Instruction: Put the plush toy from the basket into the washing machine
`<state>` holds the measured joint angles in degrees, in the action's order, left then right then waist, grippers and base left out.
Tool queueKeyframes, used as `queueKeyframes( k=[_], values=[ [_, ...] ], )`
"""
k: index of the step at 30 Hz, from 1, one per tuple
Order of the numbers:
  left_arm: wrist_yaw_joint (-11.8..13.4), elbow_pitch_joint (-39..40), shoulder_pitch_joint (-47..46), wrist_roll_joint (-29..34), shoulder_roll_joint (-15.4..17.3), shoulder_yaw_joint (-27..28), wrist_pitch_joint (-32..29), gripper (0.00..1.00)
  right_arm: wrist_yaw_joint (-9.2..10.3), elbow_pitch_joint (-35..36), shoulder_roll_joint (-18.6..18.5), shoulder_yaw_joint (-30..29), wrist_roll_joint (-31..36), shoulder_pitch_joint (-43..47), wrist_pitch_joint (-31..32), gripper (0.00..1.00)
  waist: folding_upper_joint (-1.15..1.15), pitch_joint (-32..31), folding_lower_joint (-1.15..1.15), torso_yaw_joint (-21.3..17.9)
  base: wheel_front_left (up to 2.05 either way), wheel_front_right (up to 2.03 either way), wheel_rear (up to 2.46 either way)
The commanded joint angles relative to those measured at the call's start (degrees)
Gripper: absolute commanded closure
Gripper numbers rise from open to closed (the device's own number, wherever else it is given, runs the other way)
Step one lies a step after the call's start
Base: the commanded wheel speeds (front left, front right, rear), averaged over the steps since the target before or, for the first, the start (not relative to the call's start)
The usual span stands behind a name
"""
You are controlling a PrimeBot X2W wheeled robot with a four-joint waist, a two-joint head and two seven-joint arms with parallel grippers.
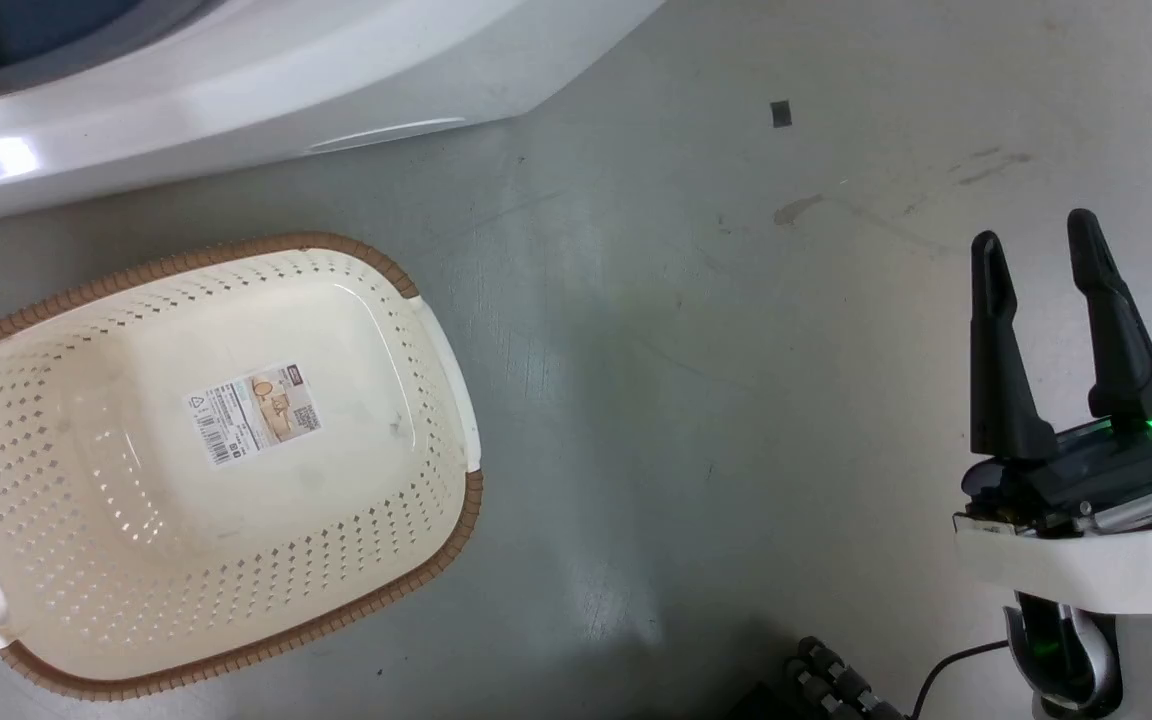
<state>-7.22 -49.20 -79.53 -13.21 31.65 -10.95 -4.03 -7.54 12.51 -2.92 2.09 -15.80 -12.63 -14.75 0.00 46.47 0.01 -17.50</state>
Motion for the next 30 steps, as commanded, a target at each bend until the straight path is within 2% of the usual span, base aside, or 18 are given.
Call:
queueKeyframes(
  k=[1, 9, 10, 11, 20, 25, 30],
  values=[
    [-0.3, -1.1, 0.2, -0.4, -0.1, -1.0, -0.8, 1.0, 0.05, 0.3, 0.0, -0.1, -0.3, -1.1, -0.2, 0.0, 0.0, 0.2, -0.01, 0.1, 0.0, 0.0, 0.0],
    [-0.3, -3.8, -0.2, -6.1, 1.8, -8.5, -0.1, 1.0, 0.05, -0.3, 0.0, -0.2, 0.0, -1.5, -0.2, 0.0, 0.0, -0.3, -0.01, 0.8, 0.0, 0.0, 0.0],
    [-0.3, -4.1, -0.3, -6.6, 2.1, -9.1, 0.5, 0.93, 0.05, -0.4, 0.0, -0.3, 0.1, -1.5, -0.2, 0.0, 0.0, -0.6, -0.01, 0.9, 0.0, 0.0, 0.0],
    [-0.3, -4.4, -0.3, -7.1, 2.2, -9.6, 1.1, 0.0, 0.05, -0.5, 0.0, -0.3, 0.2, -1.6, -0.2, 0.0, 0.0, -0.8, -0.01, 1.1, 0.0, 0.0, 0.0],
    [-0.3, -7.4, 3.1, -11.1, 0.5, -14.0, 8.9, 0.0, 0.05, -2.0, 0.0, -0.8, 2.2, -1.4, -0.2, 0.0, 0.0, -7.2, -0.01, 3.2, 0.0, 0.0, 0.0],
    [-0.3, -8.6, 8.6, -14.0, -2.4, -14.9, 15.7, 0.0, 0.05, -3.3, 0.0, -1.5, 3.9, -0.2, -0.3, 0.0, 0.0, -14.1, -0.01, 5.4, 0.0, 0.0, 0.0],
    [-0.3, -7.1, 15.9, -16.4, -5.5, -14.3, 18.7, 0.0, 0.05, -4.9, 0.0, -1.7, 5.9, 1.7, -0.3, 0.0, 0.0, -21.2, -0.01, 7.9, 0.0, 0.0, 0.0]
  ],
)
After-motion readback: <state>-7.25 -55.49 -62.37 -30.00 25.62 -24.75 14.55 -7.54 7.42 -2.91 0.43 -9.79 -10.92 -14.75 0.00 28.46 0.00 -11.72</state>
